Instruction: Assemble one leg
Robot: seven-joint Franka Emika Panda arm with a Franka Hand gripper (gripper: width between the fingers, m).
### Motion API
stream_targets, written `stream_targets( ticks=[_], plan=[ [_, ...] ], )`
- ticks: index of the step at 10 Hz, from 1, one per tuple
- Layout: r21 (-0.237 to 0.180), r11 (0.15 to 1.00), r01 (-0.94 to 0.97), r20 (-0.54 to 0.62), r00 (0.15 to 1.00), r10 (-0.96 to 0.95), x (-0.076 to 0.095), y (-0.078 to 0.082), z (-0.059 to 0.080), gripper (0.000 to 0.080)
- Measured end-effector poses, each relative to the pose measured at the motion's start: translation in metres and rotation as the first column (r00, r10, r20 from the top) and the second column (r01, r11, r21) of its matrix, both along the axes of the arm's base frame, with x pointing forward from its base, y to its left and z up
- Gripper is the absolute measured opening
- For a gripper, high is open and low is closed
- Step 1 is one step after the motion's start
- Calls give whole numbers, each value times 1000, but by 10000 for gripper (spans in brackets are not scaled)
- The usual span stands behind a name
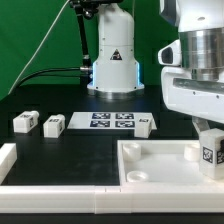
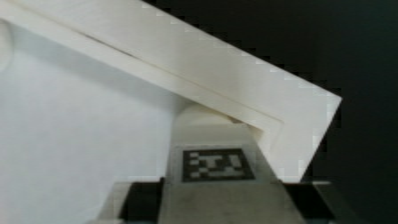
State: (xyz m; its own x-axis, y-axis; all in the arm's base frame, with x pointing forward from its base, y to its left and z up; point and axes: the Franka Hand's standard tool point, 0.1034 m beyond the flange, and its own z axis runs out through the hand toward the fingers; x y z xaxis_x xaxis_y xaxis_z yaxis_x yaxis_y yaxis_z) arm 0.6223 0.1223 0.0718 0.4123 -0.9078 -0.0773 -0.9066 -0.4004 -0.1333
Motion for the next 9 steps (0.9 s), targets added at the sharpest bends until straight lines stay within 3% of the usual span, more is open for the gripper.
stream_targets(
  ticks=[2, 3, 4, 5, 8, 9],
  plan=[
    [-6, 998, -63, 8, 998, 63, 0, 1, 0, 295],
    [-7, 997, -79, 9, 997, 79, -1, 2, 0, 492],
    [-18, 987, -160, 7, 987, 160, -2, 5, 1, 492],
    [-35, 950, -311, -2, 950, 311, -3, 9, 3, 614],
    [-66, 748, -660, 1, 750, 662, -3, 8, 4, 648],
    [-75, 636, -768, 3, 637, 771, -3, 1, 3, 648]
  ],
)
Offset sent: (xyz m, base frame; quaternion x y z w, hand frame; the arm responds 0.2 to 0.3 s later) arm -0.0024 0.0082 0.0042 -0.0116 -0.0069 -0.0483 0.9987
